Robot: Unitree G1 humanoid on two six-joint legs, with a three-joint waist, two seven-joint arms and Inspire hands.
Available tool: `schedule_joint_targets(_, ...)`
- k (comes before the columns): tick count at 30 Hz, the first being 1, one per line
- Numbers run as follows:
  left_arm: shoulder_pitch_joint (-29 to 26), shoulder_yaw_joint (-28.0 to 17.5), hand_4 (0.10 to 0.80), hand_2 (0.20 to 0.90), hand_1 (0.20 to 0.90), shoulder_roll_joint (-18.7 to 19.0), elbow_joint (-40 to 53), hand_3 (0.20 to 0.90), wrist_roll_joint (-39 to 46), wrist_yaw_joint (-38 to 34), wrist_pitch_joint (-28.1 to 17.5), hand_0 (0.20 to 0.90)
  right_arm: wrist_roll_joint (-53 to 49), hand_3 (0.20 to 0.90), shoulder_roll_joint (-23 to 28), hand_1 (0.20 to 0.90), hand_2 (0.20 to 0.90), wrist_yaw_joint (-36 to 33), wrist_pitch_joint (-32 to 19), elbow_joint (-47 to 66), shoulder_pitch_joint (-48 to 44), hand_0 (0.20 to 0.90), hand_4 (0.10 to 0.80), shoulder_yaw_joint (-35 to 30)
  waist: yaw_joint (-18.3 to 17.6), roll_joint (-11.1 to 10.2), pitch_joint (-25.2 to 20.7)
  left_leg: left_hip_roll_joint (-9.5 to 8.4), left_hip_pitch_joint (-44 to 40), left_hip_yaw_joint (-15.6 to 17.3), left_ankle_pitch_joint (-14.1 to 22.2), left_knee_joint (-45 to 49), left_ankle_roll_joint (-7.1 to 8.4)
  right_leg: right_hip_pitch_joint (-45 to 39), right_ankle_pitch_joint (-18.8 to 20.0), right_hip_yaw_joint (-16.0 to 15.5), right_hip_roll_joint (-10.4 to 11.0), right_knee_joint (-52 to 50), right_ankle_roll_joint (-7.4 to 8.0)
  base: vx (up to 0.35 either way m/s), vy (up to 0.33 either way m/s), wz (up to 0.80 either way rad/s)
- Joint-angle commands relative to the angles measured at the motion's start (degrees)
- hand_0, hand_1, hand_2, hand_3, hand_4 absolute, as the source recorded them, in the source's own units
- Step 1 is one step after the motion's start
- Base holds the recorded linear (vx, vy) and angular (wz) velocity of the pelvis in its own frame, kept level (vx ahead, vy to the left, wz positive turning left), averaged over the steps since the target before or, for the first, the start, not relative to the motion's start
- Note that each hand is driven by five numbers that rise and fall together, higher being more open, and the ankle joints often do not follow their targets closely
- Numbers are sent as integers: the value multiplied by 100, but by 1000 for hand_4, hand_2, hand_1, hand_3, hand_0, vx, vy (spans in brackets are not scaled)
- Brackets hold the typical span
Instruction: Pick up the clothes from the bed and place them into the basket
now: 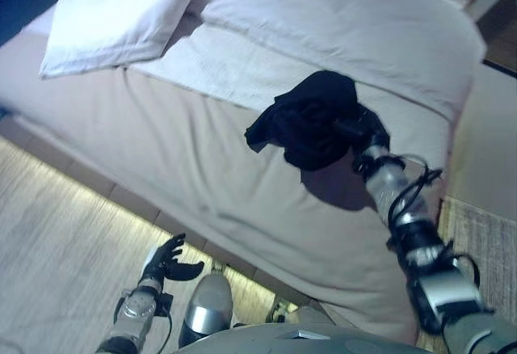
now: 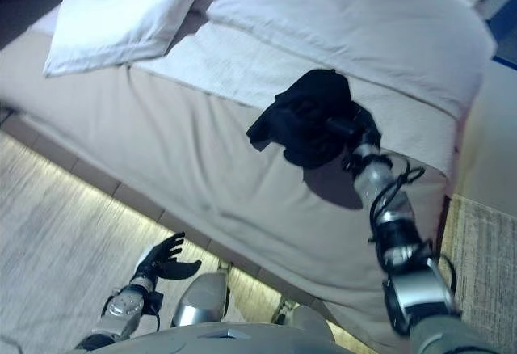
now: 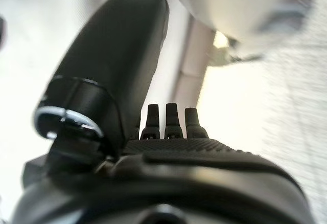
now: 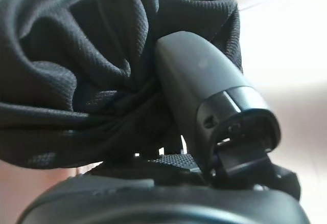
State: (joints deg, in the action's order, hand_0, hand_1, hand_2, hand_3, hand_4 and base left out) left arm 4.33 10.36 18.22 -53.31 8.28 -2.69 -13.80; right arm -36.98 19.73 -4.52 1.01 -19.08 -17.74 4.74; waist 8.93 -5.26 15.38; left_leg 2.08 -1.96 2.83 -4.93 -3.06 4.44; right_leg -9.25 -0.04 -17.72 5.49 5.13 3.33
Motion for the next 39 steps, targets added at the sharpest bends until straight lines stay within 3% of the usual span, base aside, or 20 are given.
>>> schedule_joint_targets(1,142,95,800,900,900,-78,-307,900,-186,38,-146,900,-58,200,300,300,300,413,-1022,1207,560,300,100,-426,-534,312,-846,124,-121,441,378,-111,-171,413,6,539,-150,-359,36,-72,-3,-28)
schedule_joint_targets(9,-218,261,800,900,900,-280,-211,900,51,135,-50,900,-629,200,383,300,300,696,-1446,2480,1173,300,100,-974,-1078,293,-991,388,-412,733,414,-14,-66,246,-11,791,-241,-287,5,-50,-26,-29)
schedule_joint_targets(13,-268,362,800,900,900,-330,-308,900,-136,257,-86,900,-899,200,456,300,300,736,-1598,2837,1301,300,100,-1224,-1207,229,-1003,405,-292,632,569,453,-19,306,21,954,-203,-341,-20,-38,7,-22)
schedule_joint_targets(15,-238,452,800,900,900,-350,-382,900,-21,216,-155,900,-934,200,428,300,300,716,-1731,2942,1313,300,100,-1193,-1163,218,-1000,281,-122,100,651,743,-48,365,52,1189,-181,-390,-30,-22,80,-38)
schedule_joint_targets(17,-143,475,800,900,900,-363,-356,900,298,102,-269,900,-1039,200,399,300,300,604,-2033,2910,1204,300,100,-960,-933,252,-931,-222,-3,-1181,764,719,-270,468,127,1794,-220,-408,-7,-34,132,-87)
schedule_joint_targets(18,-117,497,800,900,900,-359,-339,900,326,89,-320,900,-937,200,346,300,300,386,-2222,2891,1136,300,100,-868,-872,277,-934,-346,51,-1438,752,663,-335,543,154,1967,-235,-399,18,-79,143,-133)
schedule_joint_targets(20,-91,511,800,900,900,-371,-353,900,220,97,-393,900,-652,200,201,300,300,-300,-2775,2810,1029,300,100,-804,-850,361,-892,-414,61,-1317,799,587,-442,683,200,2116,-154,-413,133,-113,224,-189)
schedule_joint_targets(21,-96,567,800,900,900,-347,-420,900,105,155,-437,900,-571,200,58,300,300,-824,-2928,2813,1035,300,100,-936,-946,439,-864,-331,-11,-1166,764,398,-465,831,250,2139,-21,-533,266,-104,275,-149)
schedule_joint_targets(24,-179,670,800,900,900,-268,-511,900,27,299,-501,900,-456,200,-62,300,300,-1231,-3128,2872,1157,300,100,-1154,-1087,537,-815,-335,-70,-1054,718,185,-518,1016,303,2159,167,-705,427,-86,241,-49)
schedule_joint_targets(25,-234,791,800,900,900,-182,-585,900,27,306,-515,900,-293,200,-69,300,300,-1434,-3196,2882,1270,300,100,-1348,-1192,567,-775,-395,-98,-1019,676,29,-573,1208,486,2191,328,-800,573,-60,163,-44)
schedule_joint_targets(26,-256,796,800,900,900,-161,-590,900,59,312,-487,900,-296,200,-70,300,300,-1441,-3185,2904,1291,300,100,-1375,-1212,573,-767,-416,-107,-1000,675,0,-578,1258,548,2185,373,-810,592,-85,207,-58)
schedule_joint_targets(27,-309,804,800,900,900,-108,-604,900,110,334,-409,900,-231,200,-67,300,300,-1562,-3168,2943,1343,300,100,-1444,-1255,579,-743,-478,-133,-945,688,-54,-592,1390,732,2116,500,-849,637,-24,139,-57)
schedule_joint_targets(29,-342,743,800,900,900,-34,-729,900,35,350,-326,900,-147,200,5,300,300,-1785,-3014,2758,1343,300,100,-1545,-1232,585,-713,-534,-276,-732,801,-123,-593,1538,899,1601,723,-964,692,-36,173,-85)
schedule_joint_targets(30,-266,677,800,900,900,3,-732,900,63,260,-292,900,-66,200,46,300,300,-1980,-2740,2513,1217,300,100,-1547,-1078,605,-683,-513,-403,-346,842,-176,-552,1549,1023,840,867,-1206,737,-95,131,-96)
schedule_joint_targets(31,-263,639,800,900,900,11,-702,900,126,216,-244,900,-39,200,47,300,300,-2015,-2676,2443,1171,300,100,-1508,-1046,613,-684,-506,-390,-258,798,-193,-554,1556,1052,709,895,-1265,727,-184,130,-132)
schedule_joint_targets(35,-341,454,800,900,900,55,-660,900,249,95,-178,900,11,200,-58,300,300,-2525,-2406,2009,1042,300,100,-1188,-690,758,-752,-256,-228,498,640,-170,-669,1242,581,-64,949,-2166,500,-192,57,-95)
schedule_joint_targets(36,-345,444,800,900,900,52,-668,900,279,80,-174,900,-12,200,-70,300,300,-2493,-2405,1989,1040,300,100,-1173,-665,757,-755,-245,-221,550,638,-164,-667,1205,560,-121,966,-2187,494,-203,23,-118)
schedule_joint_targets(37,-363,349,800,900,900,9,-695,900,425,12,-191,900,-70,200,-186,300,300,-2425,-2363,1758,995,300,100,-1014,-452,752,-817,-129,-100,1009,589,-123,-652,851,420,-683,1146,-2262,459,-91,-5,-159)
schedule_joint_targets(39,-344,261,800,900,900,-27,-677,900,529,-7,-238,900,-48,200,-332,300,300,-2408,-2286,1556,926,300,100,-781,-228,652,-868,-56,-27,1350,599,-122,-598,363,111,-930,1193,-2073,574,-123,-94,-238)
